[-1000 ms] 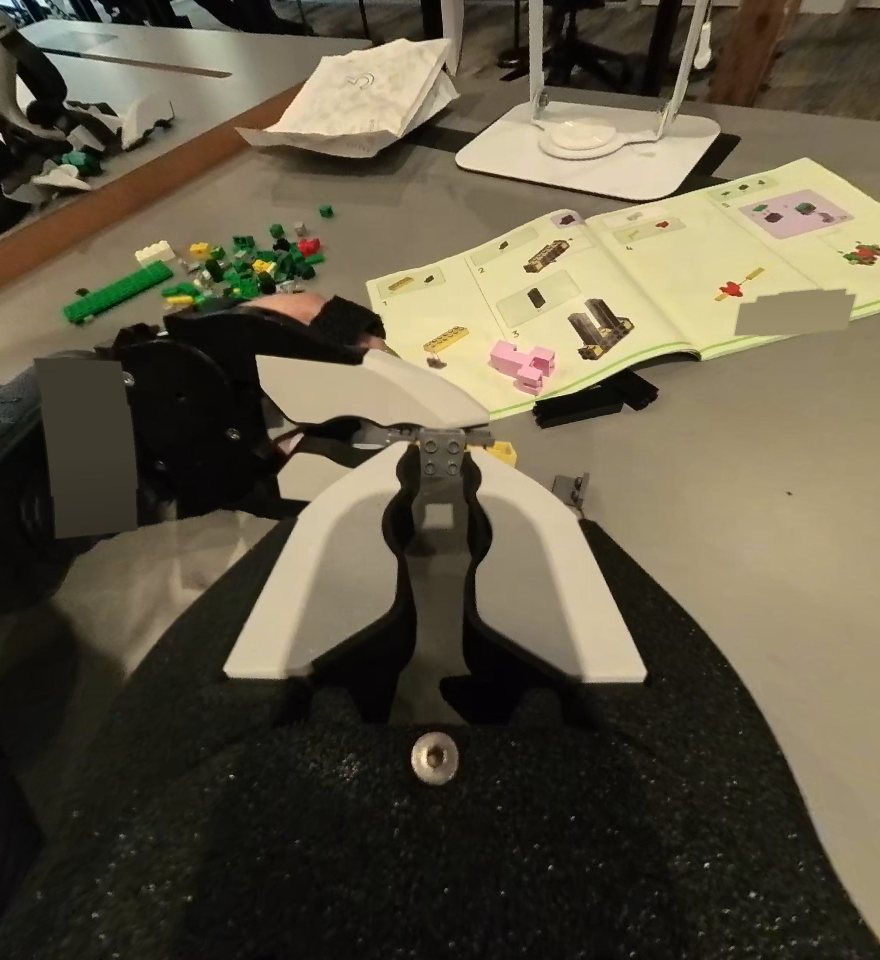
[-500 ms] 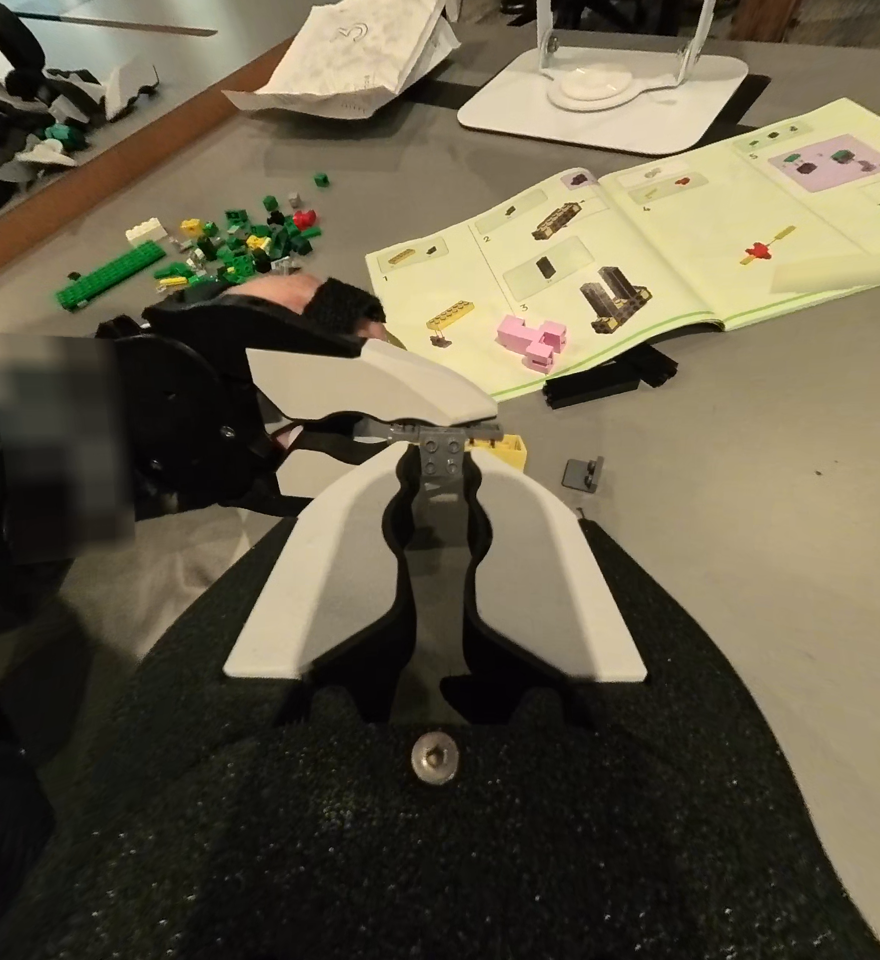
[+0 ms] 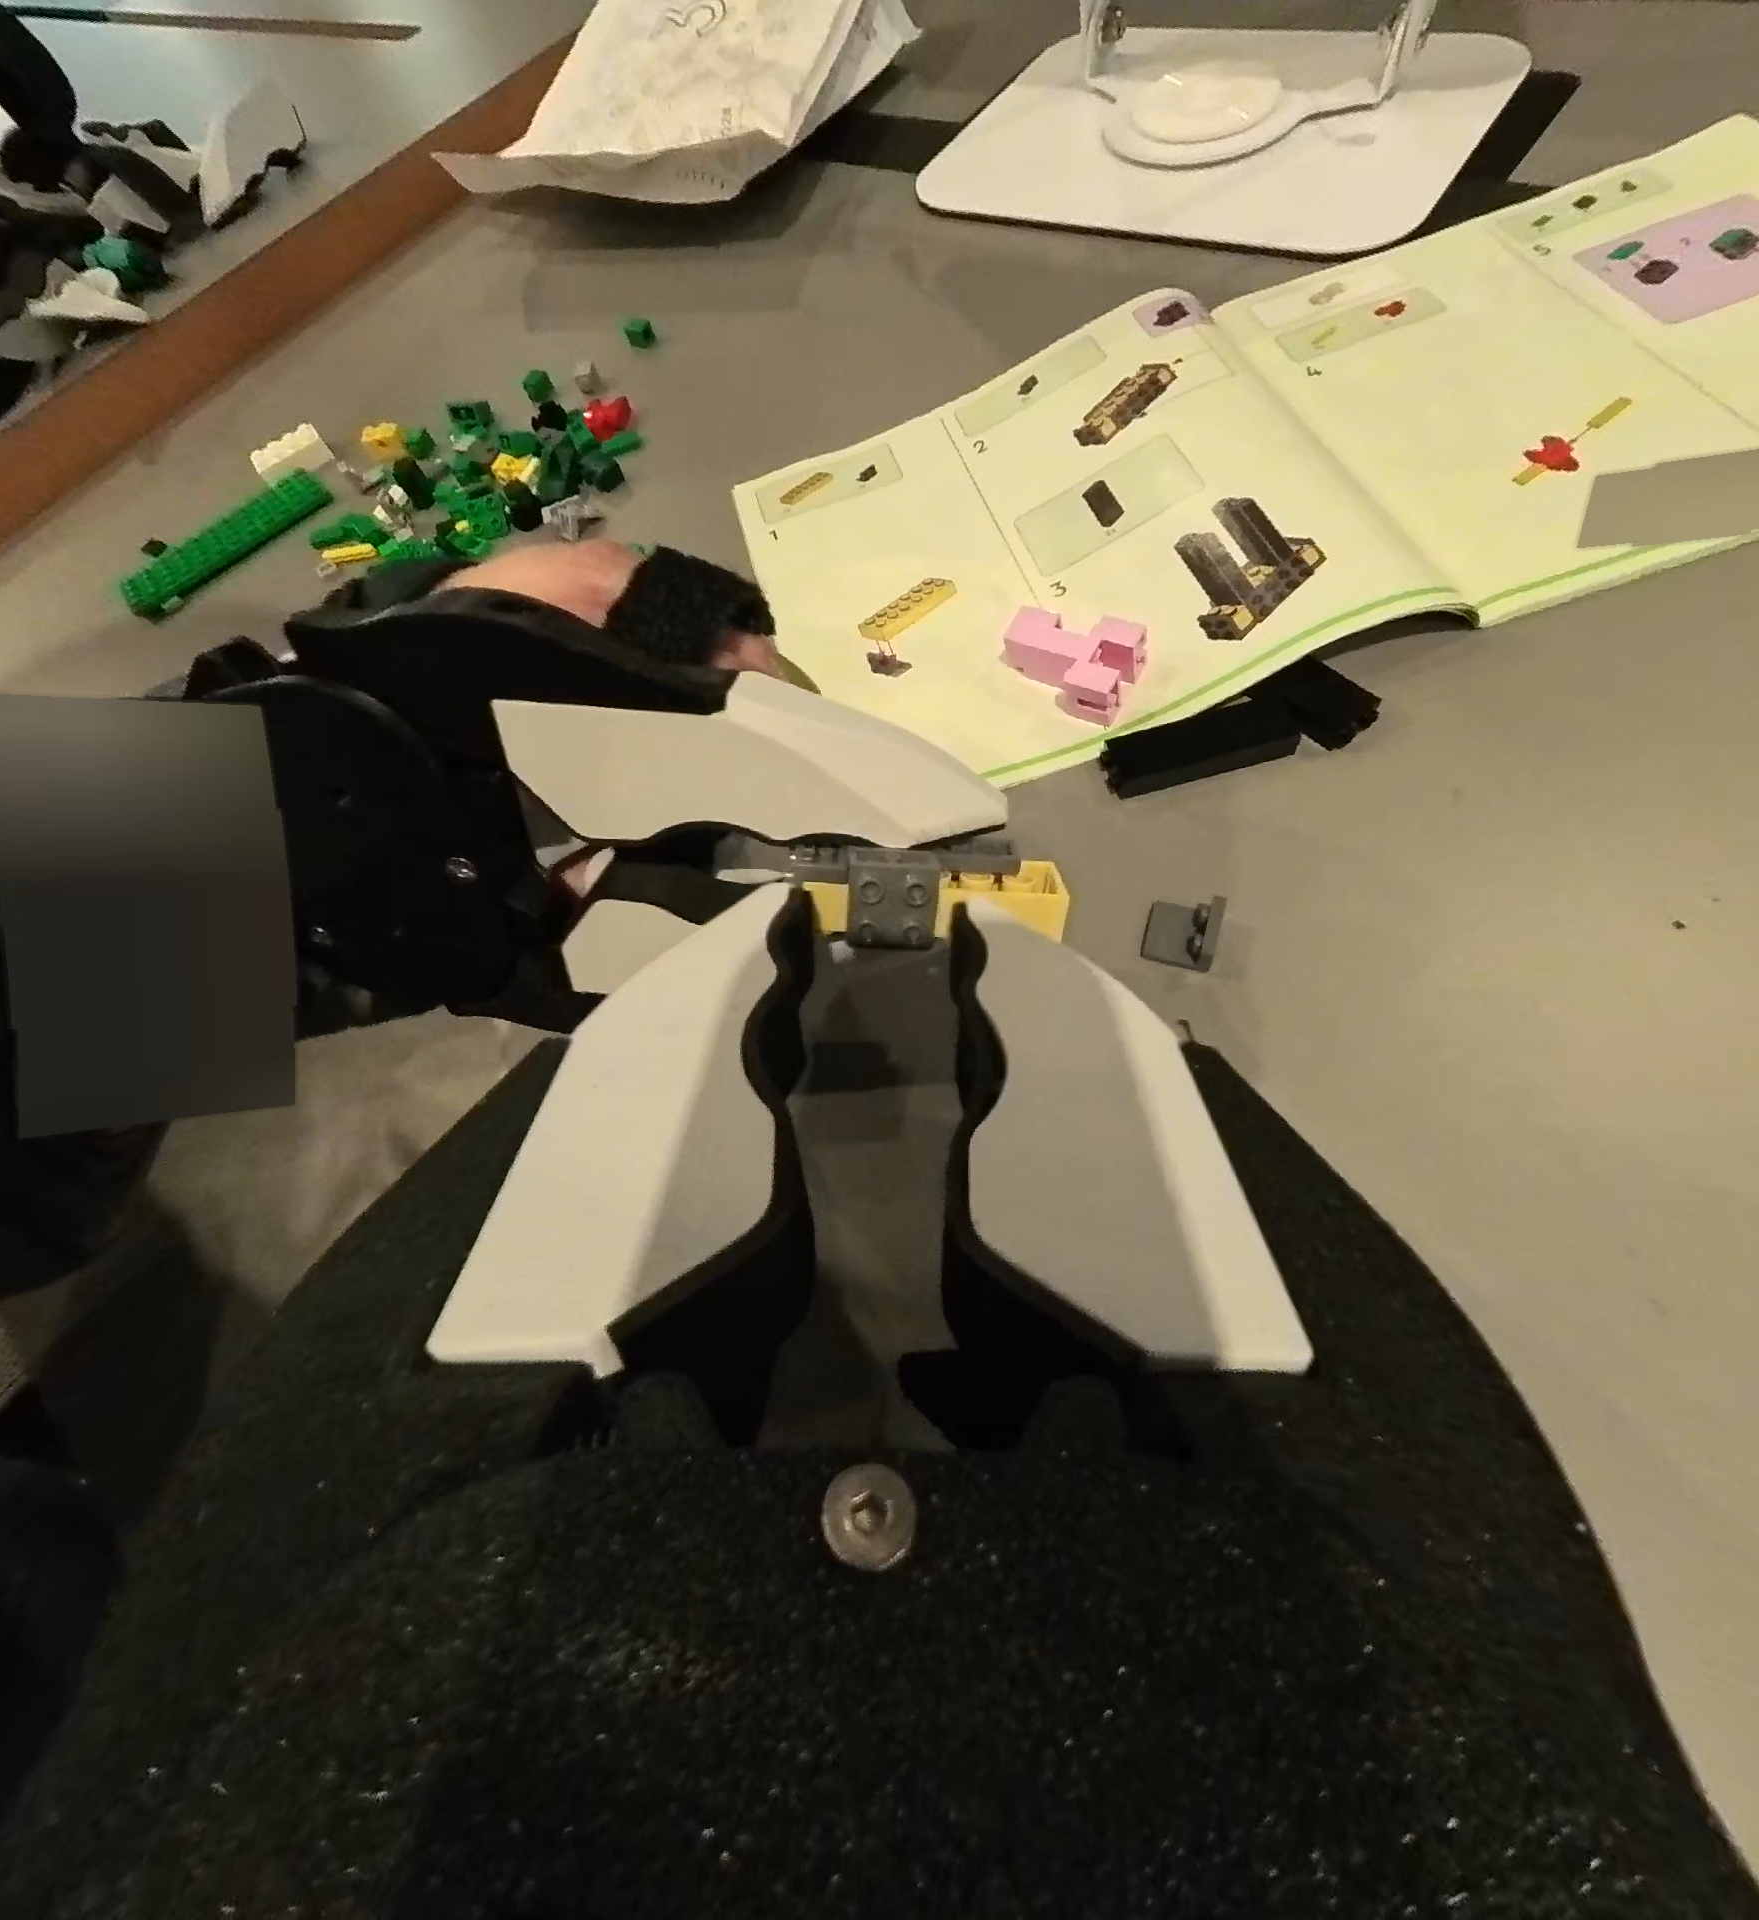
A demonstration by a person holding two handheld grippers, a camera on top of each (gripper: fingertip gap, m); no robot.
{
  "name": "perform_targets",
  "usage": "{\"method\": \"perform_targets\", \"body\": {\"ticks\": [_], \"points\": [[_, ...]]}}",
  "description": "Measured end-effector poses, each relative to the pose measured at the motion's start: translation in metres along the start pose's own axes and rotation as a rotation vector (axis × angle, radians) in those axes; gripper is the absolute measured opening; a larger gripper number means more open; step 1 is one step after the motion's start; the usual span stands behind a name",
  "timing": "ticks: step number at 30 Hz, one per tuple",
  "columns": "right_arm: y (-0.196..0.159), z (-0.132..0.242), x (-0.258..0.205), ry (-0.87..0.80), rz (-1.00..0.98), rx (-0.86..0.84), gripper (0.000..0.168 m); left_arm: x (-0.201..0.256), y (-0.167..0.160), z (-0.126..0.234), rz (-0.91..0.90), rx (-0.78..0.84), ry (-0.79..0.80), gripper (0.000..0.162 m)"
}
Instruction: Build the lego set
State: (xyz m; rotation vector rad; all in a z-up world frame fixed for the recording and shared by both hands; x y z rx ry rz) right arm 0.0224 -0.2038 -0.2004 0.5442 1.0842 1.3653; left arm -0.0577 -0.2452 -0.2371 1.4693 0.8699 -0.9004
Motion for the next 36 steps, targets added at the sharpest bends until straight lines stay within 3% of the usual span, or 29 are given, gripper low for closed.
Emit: {"method": "perform_targets", "body": {"ticks": [6,10,15,18,26,36], "points": [[0.004,0.011,-0.004,0.024,0.130,0.016,0.037,-0.004,-0.003,0.000,0.078,-0.009,-0.006,0.019],[0.007,0.026,0.001,-0.017,0.390,-0.031,0.034,-0.008,-0.005,0.001,0.171,-0.002,-0.022,0.018],[-0.001,0.031,0.001,-0.081,0.878,-0.232,0.029,-0.008,0.000,0.005,0.282,0.094,-0.107,0.018],[-0.004,0.028,-0.004,-0.032,1.045,-0.330,0.028,-0.008,0.004,0.010,0.339,0.172,-0.164,0.018],[-0.002,0.028,-0.007,0.067,1.147,-0.384,0.021,-0.009,0.009,0.015,0.394,0.253,-0.228,0.018],[-0.001,0.026,-0.007,0.109,1.135,-0.383,0.011,-0.008,0.009,0.016,0.403,0.267,-0.251,0.018]]}}
Point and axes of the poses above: each gripper's, where its closed fingertips meet, z back along the fingers, y out of its top, x = y × z across the jaws, the point moved 7 cm from there along z, back along the fingers, and after that the axes turned 14 degrees about y, right-handed, at the moved point
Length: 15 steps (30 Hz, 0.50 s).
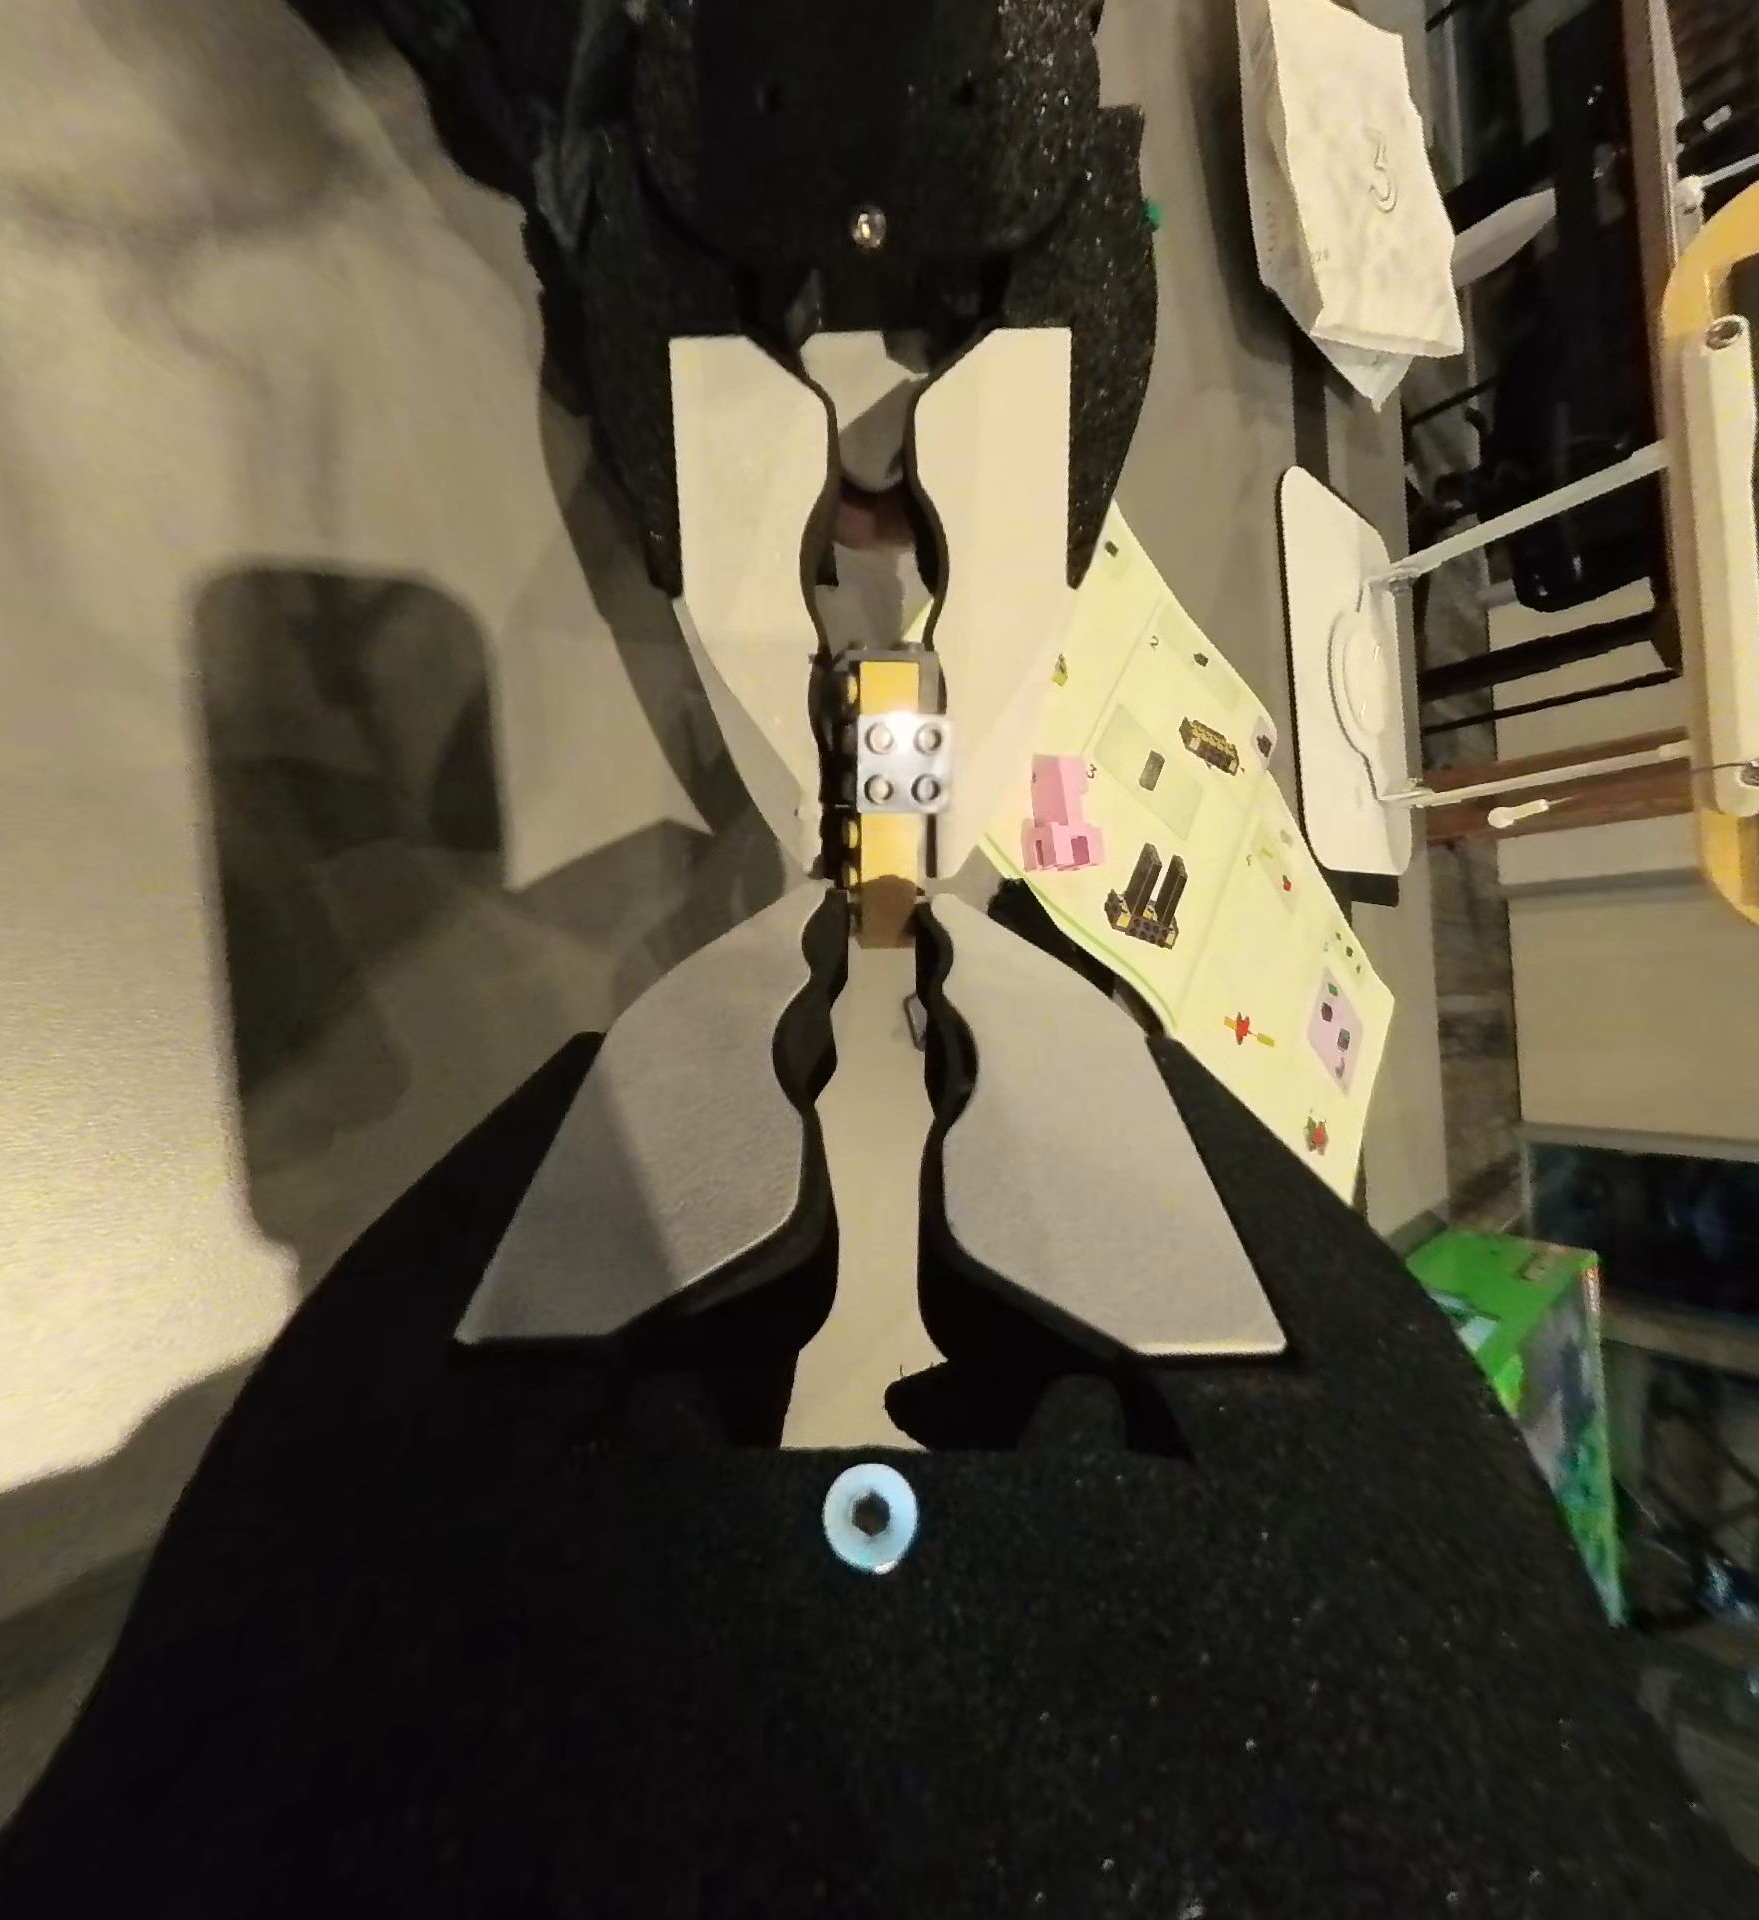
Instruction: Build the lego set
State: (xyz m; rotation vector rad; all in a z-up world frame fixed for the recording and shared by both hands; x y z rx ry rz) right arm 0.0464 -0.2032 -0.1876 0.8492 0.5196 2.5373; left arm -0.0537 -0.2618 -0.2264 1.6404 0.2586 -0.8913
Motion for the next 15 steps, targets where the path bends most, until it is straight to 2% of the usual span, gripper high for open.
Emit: {"method": "perform_targets", "body": {"ticks": [15], "points": [[0.0008,-0.0015,-0.0006,0.019,0.017,-0.009,0.012,0.0003,0.0010,0.0004,0.007,0.013,-0.014,0.018]]}}
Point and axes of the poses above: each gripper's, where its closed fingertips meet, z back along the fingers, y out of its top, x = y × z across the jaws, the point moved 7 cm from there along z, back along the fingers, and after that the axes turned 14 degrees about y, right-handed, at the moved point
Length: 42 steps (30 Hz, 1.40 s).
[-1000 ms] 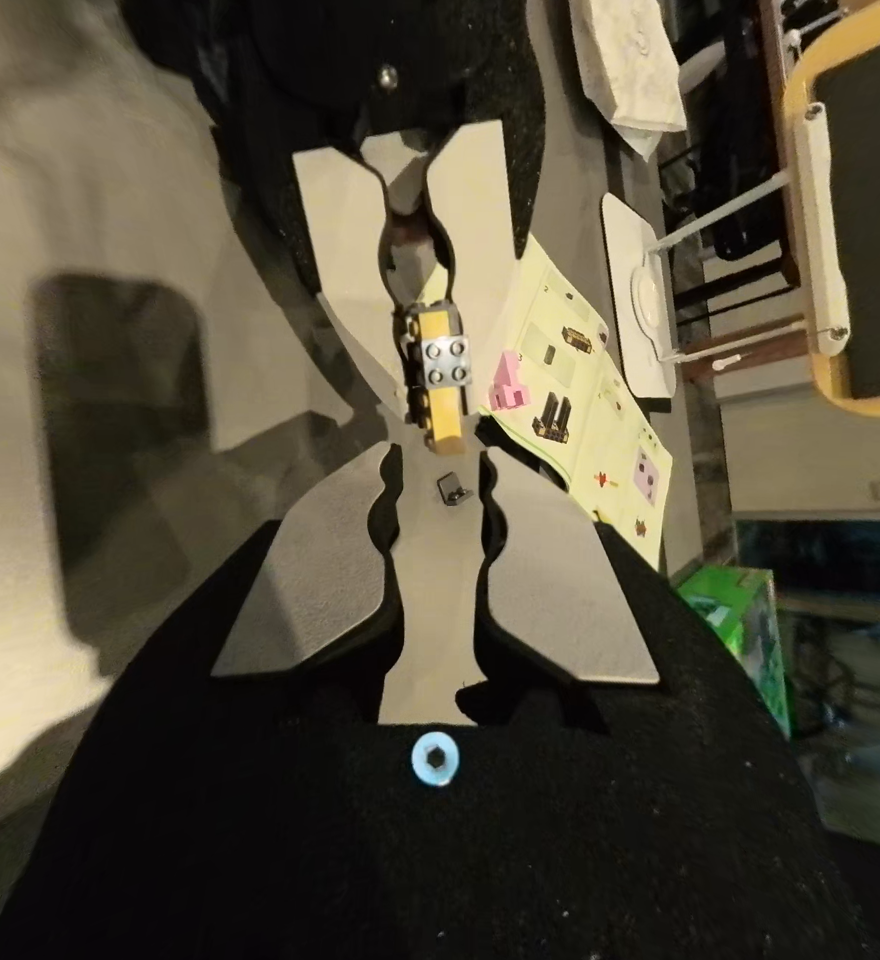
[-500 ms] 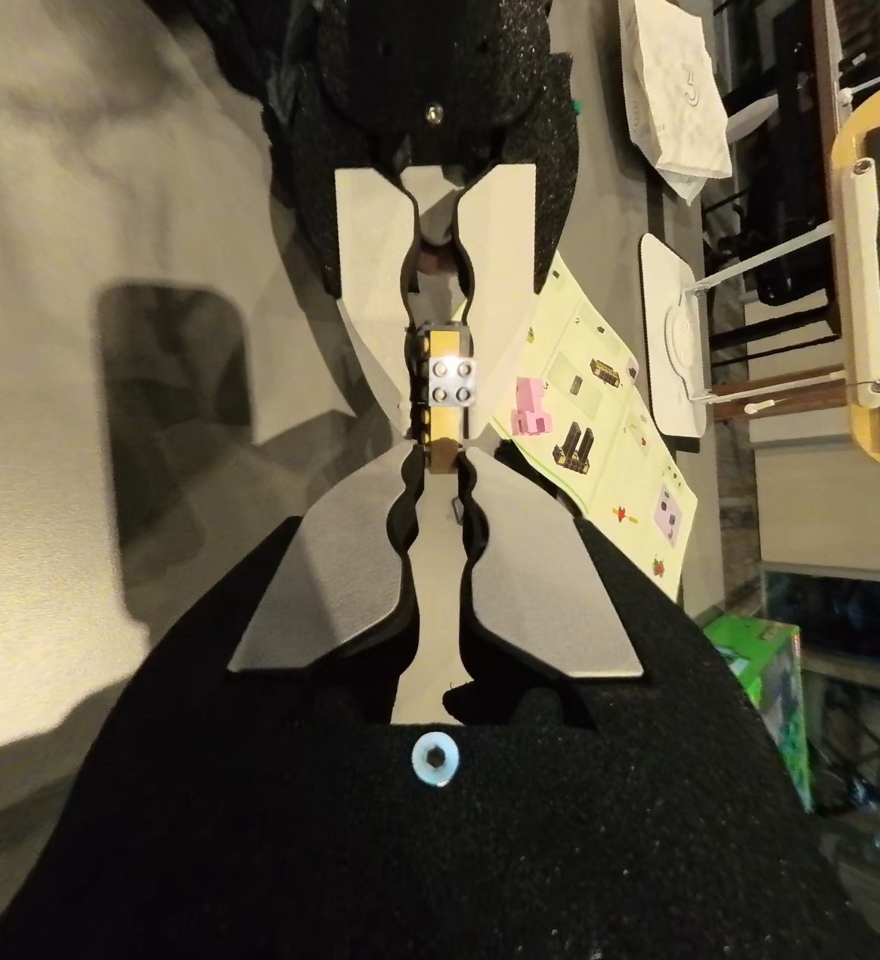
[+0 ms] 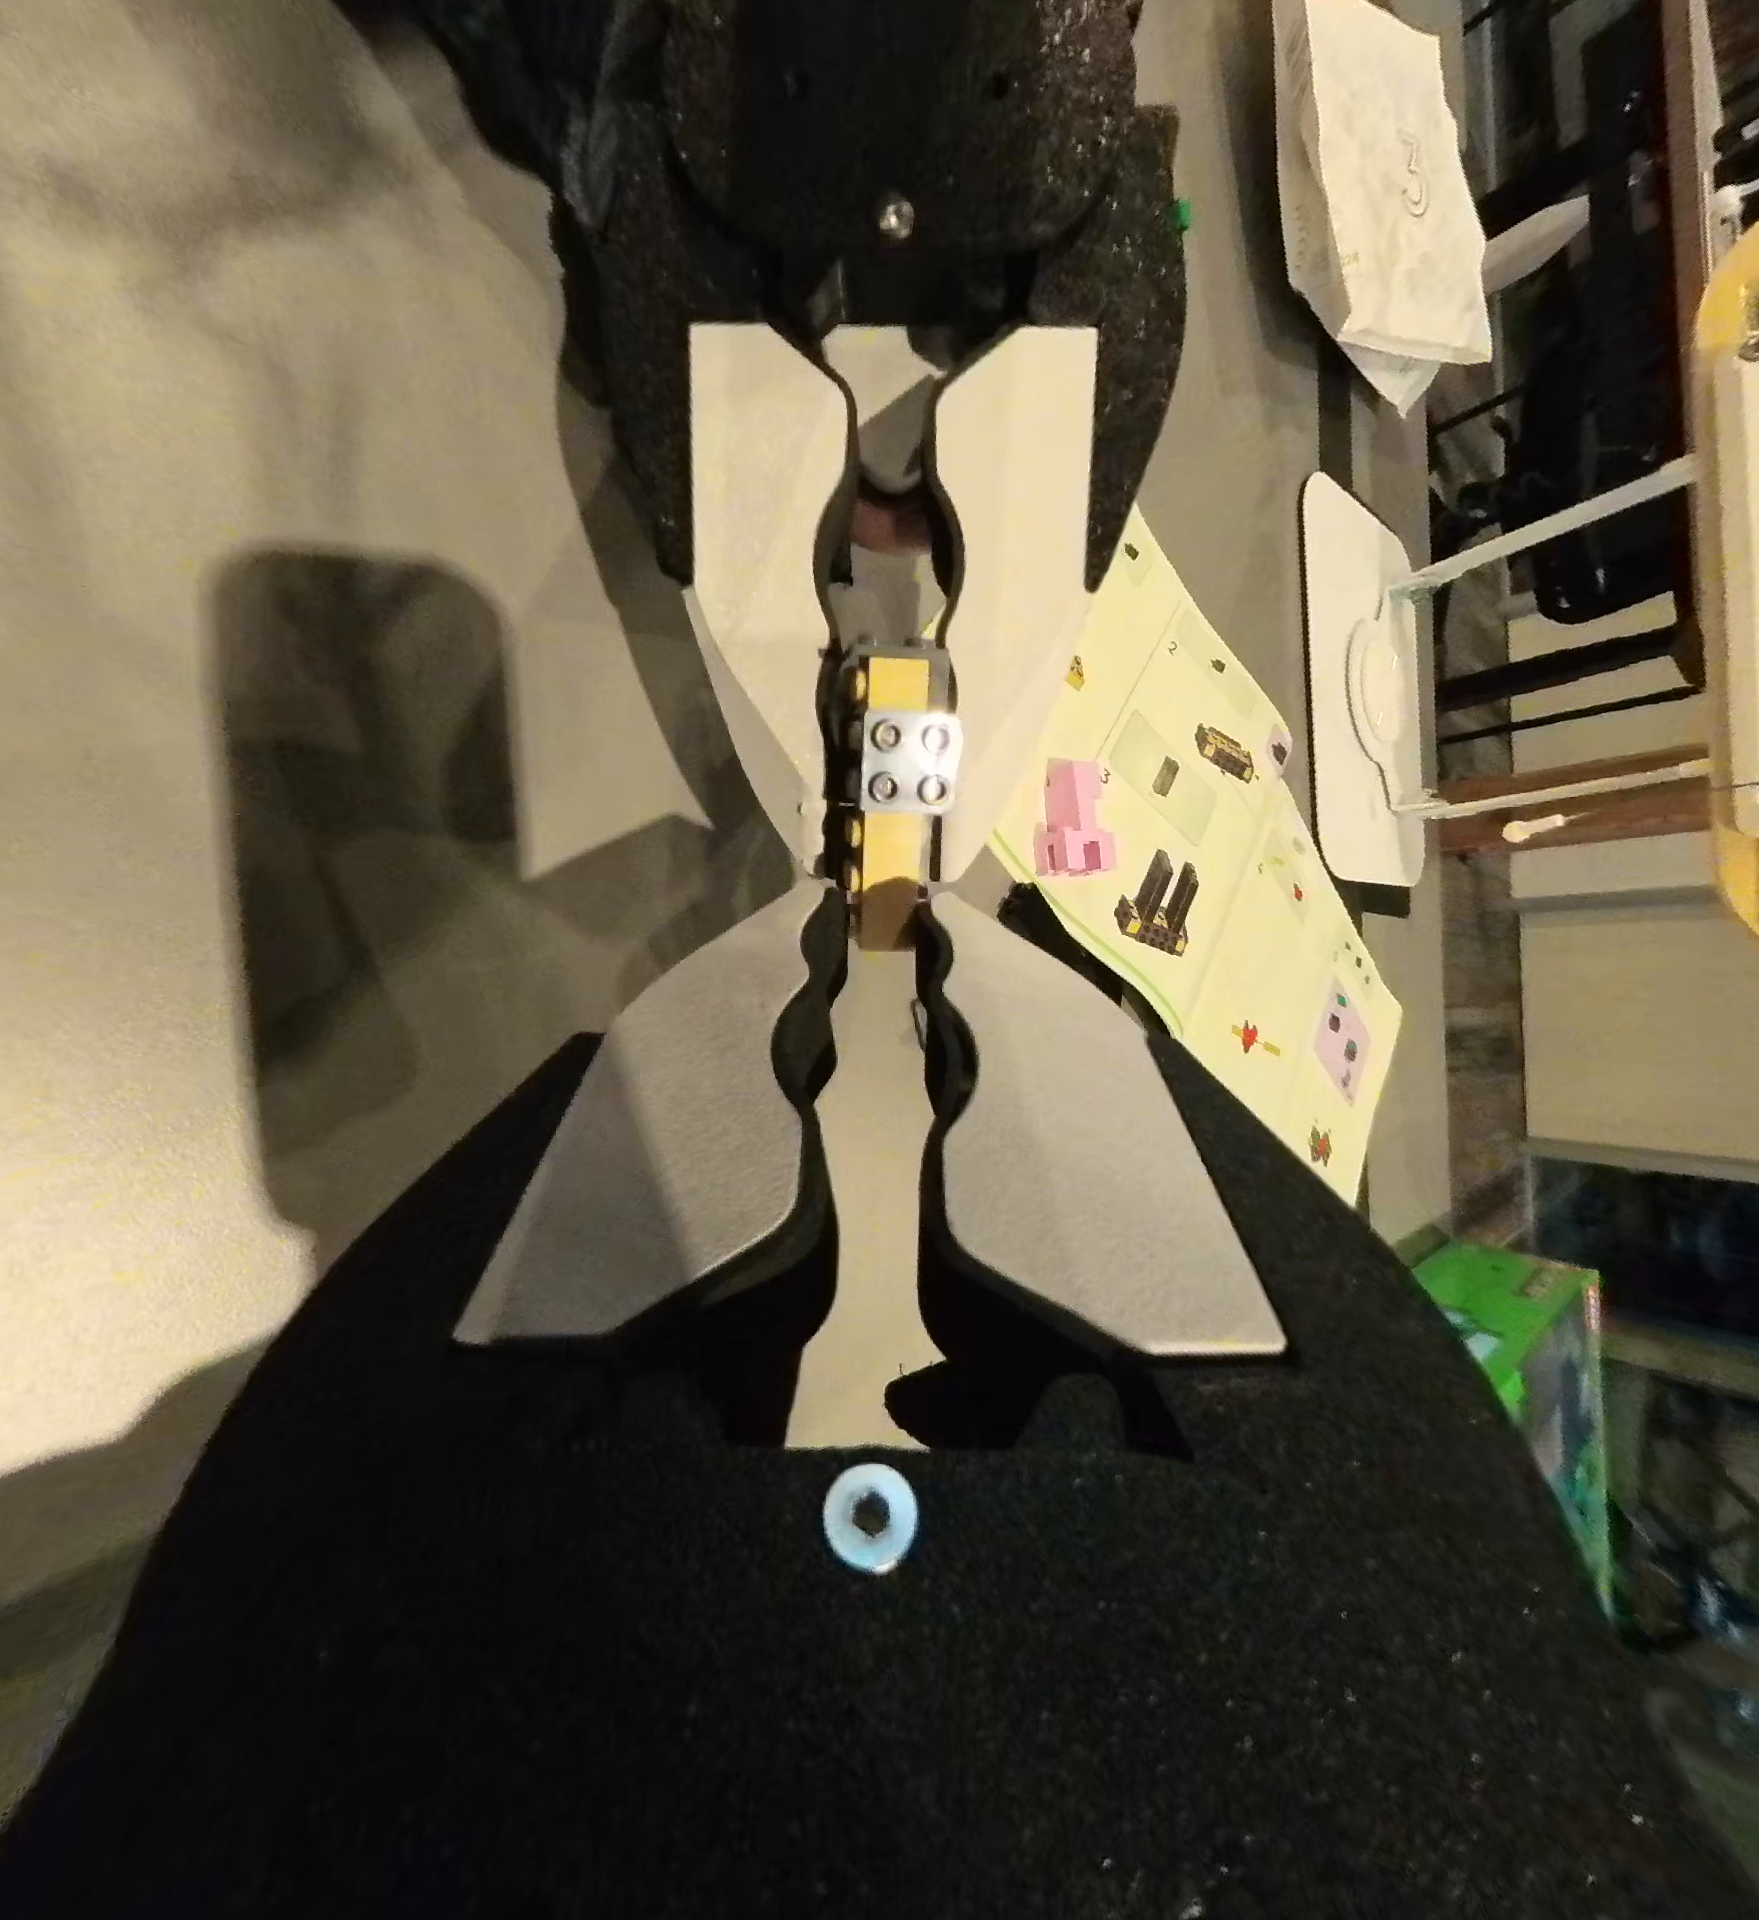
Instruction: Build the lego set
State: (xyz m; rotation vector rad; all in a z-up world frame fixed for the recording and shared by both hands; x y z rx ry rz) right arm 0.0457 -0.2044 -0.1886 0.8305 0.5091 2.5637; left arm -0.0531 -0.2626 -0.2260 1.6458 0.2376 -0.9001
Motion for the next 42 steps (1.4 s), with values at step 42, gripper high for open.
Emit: {"method": "perform_targets", "body": {"ticks": [42], "points": [[-0.010,-0.013,0.004,-0.015,-0.142,-0.462,0.011,0.006,0.001,-0.013,-0.111,-0.202,0.135,0.028]]}}
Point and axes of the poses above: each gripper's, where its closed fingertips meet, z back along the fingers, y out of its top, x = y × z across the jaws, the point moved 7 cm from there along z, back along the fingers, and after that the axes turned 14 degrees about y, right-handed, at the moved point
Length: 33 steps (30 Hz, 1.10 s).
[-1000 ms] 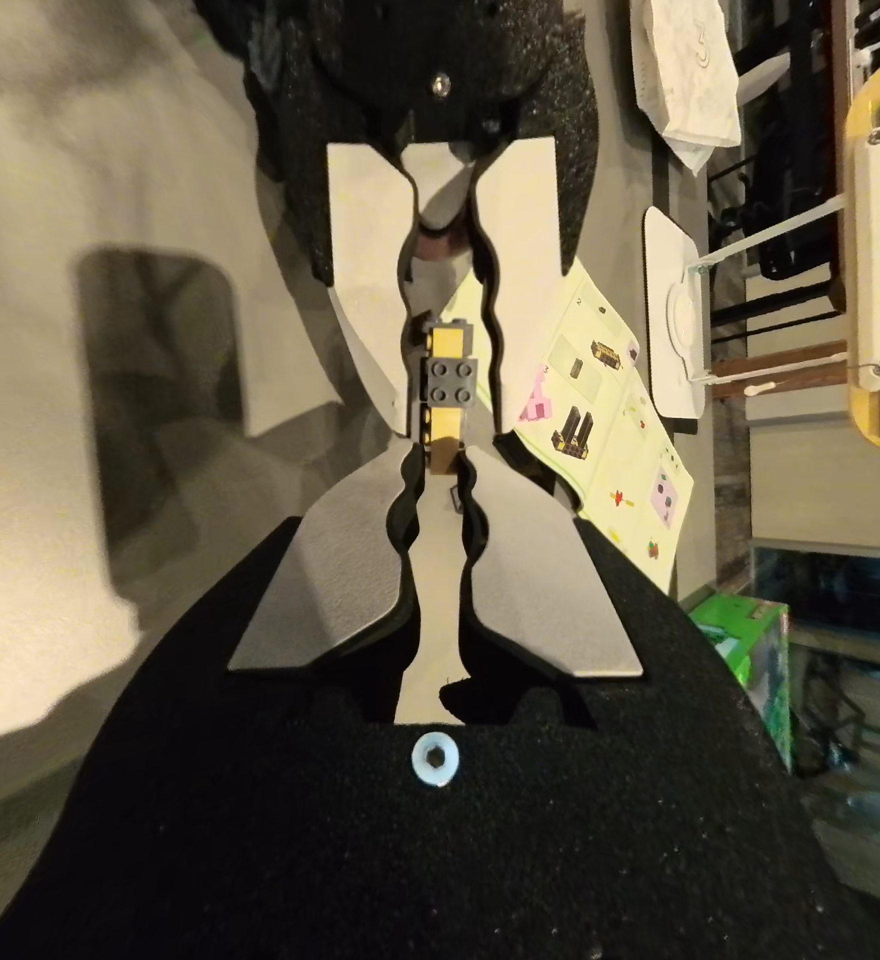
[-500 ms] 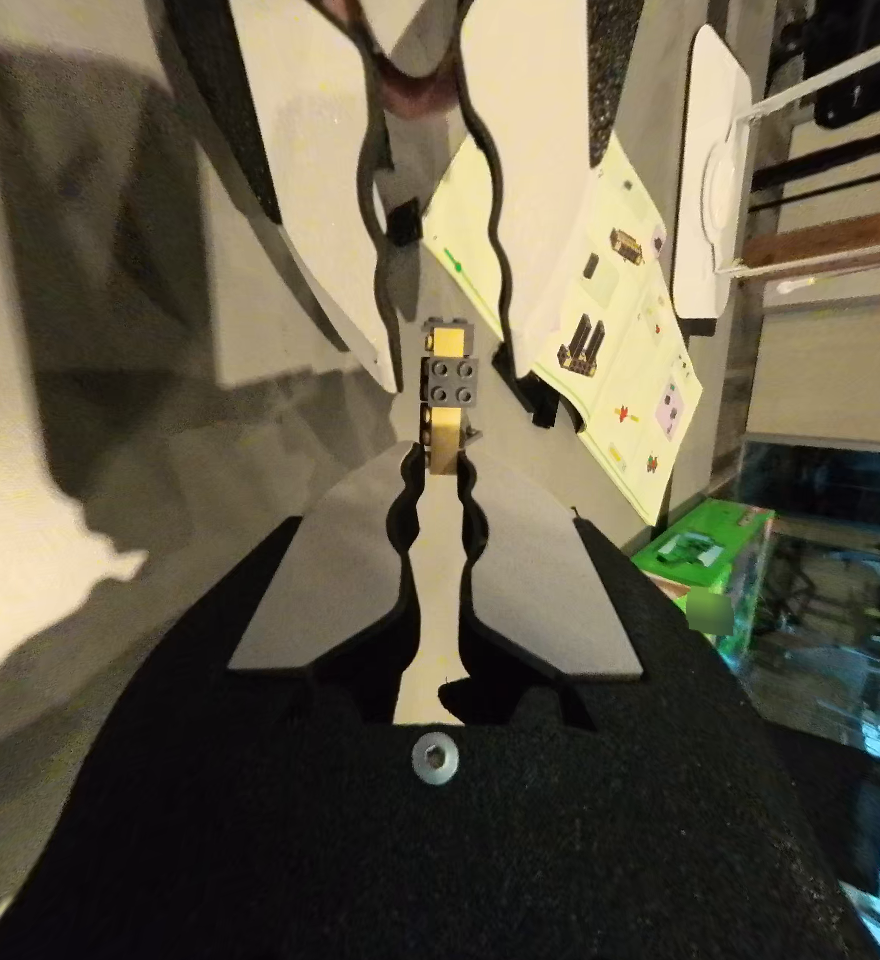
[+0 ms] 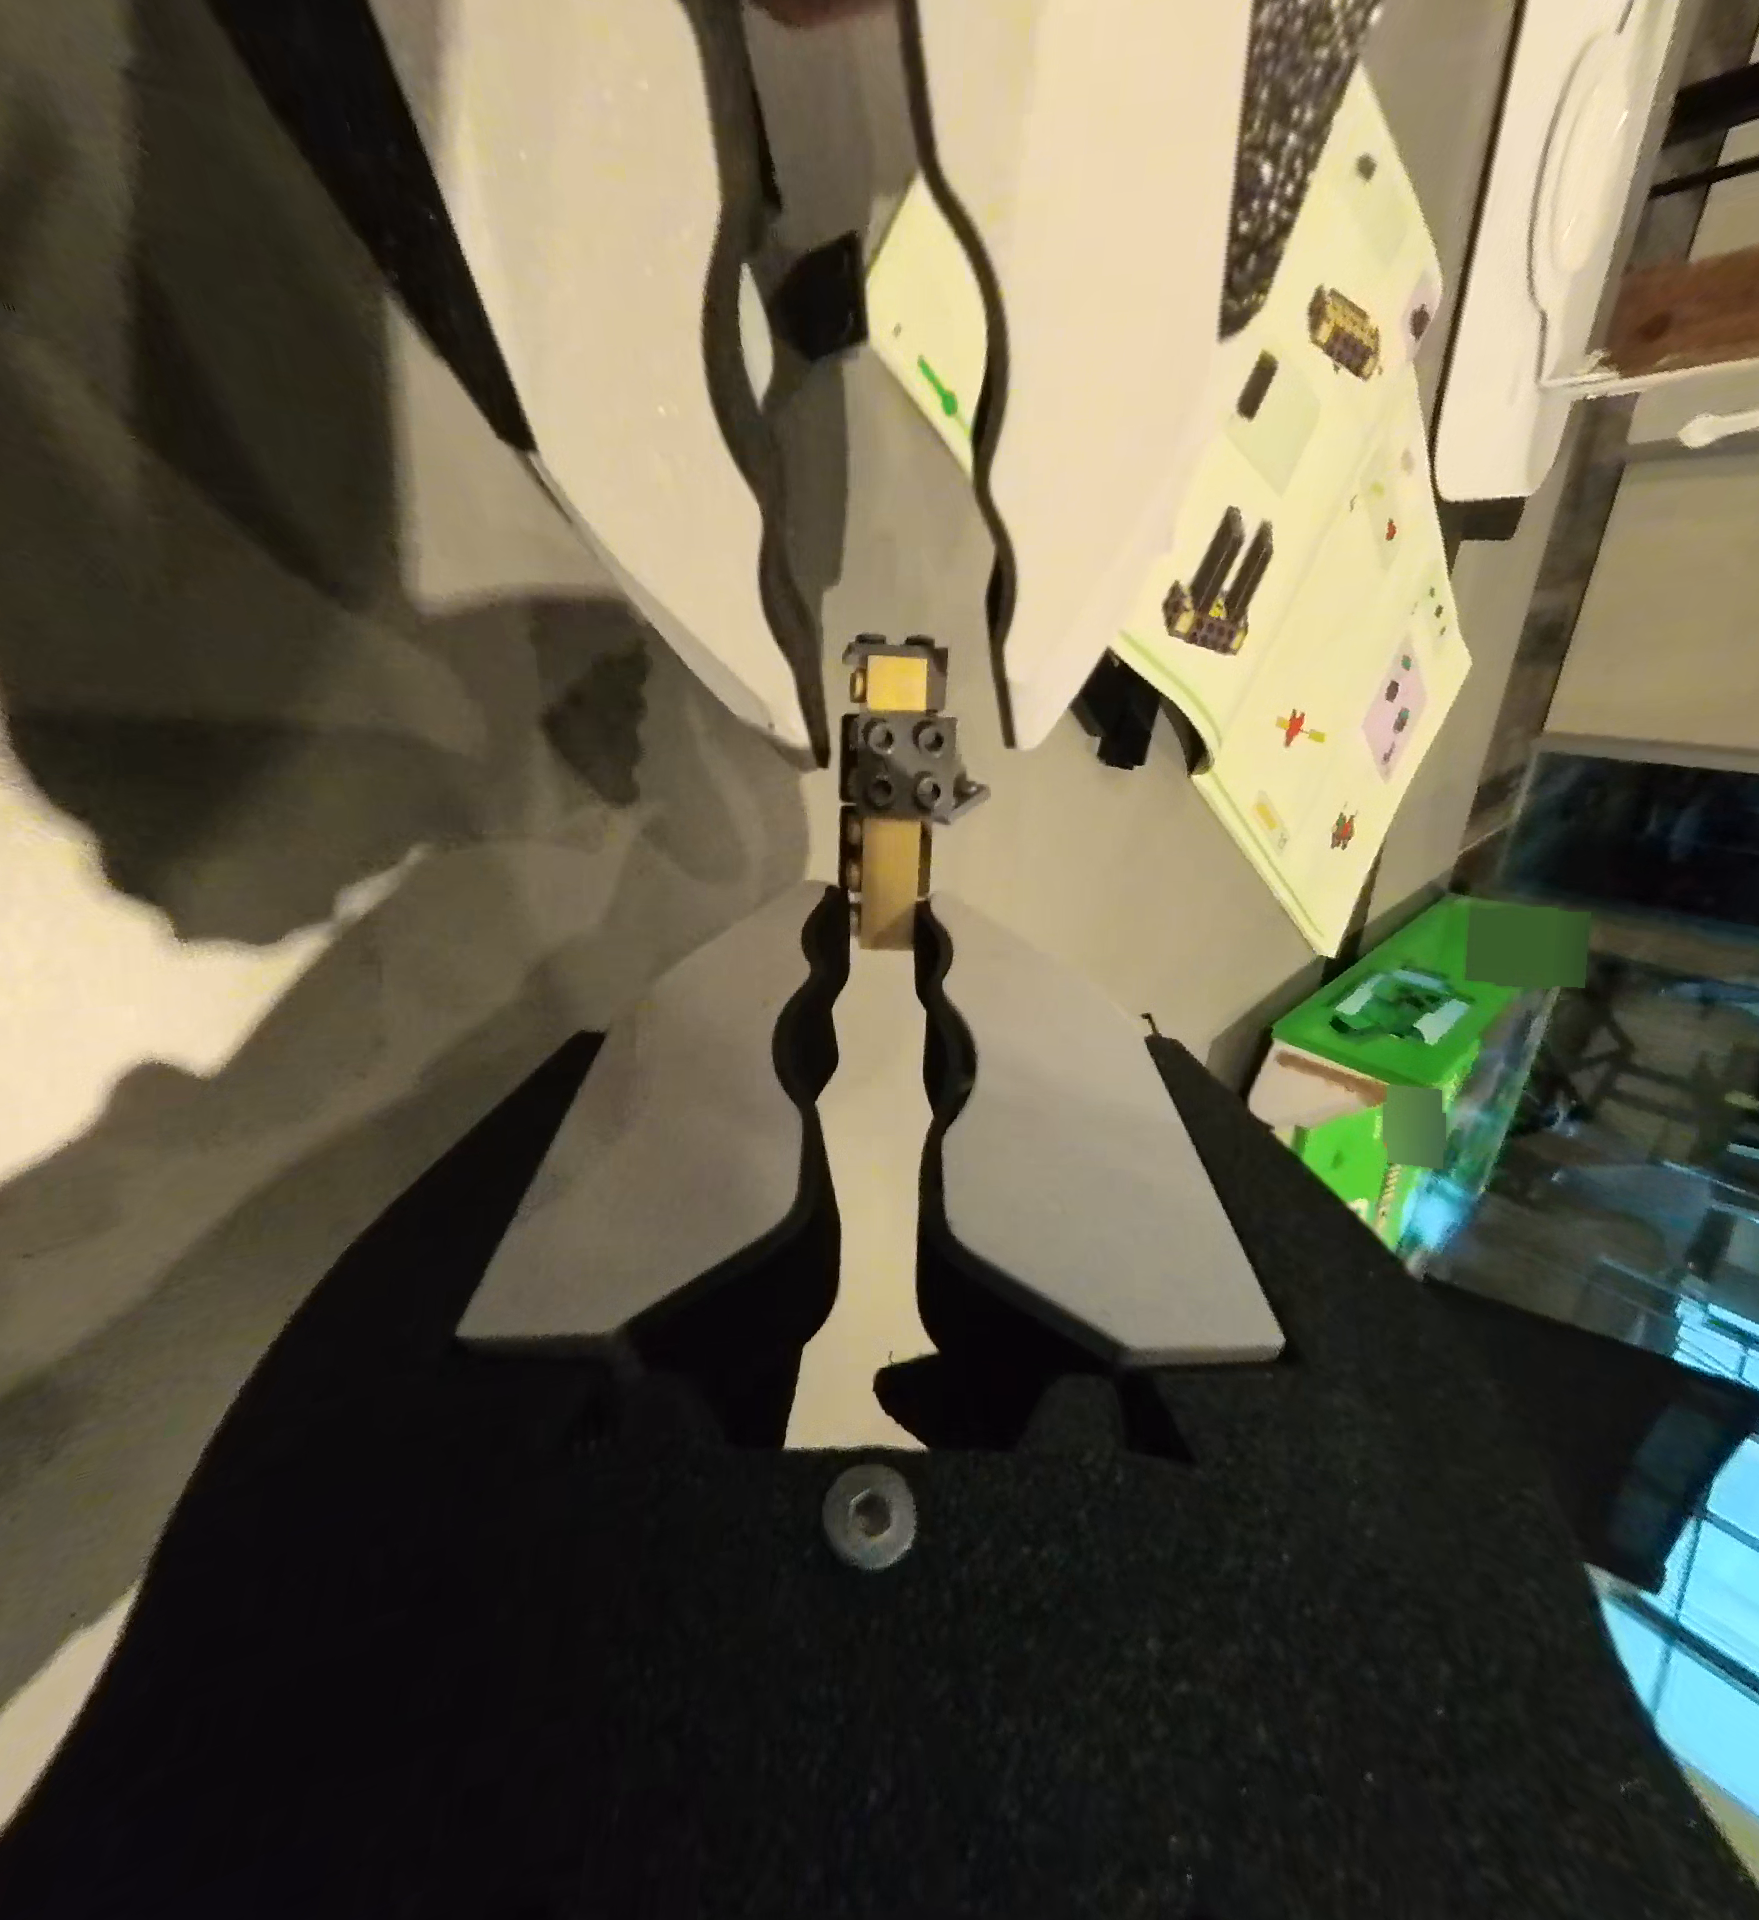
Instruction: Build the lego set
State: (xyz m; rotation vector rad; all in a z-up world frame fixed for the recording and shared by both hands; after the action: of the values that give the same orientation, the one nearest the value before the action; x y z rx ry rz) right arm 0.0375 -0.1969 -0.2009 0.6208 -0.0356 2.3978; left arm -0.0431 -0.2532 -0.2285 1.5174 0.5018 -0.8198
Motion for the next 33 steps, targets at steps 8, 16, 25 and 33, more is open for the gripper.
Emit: {"method": "perform_targets", "body": {"ticks": [8,16,25,33], "points": [[0.002,-0.001,0.000,-0.011,0.022,-0.028,0.012,0.000,0.000,0.000,0.013,-0.005,0.004,0.026],[-0.004,0.007,0.008,-0.198,0.061,0.035,0.012,-0.022,-0.005,0.003,0.332,0.035,0.022,0.043],[-0.010,0.018,0.006,-0.464,0.199,0.134,0.012,-0.041,-0.008,0.009,0.762,0.180,-0.152,0.034],[-0.008,0.022,0.002,-0.556,0.285,0.162,0.011,-0.042,-0.009,0.007,0.853,0.169,-0.244,0.032]]}}
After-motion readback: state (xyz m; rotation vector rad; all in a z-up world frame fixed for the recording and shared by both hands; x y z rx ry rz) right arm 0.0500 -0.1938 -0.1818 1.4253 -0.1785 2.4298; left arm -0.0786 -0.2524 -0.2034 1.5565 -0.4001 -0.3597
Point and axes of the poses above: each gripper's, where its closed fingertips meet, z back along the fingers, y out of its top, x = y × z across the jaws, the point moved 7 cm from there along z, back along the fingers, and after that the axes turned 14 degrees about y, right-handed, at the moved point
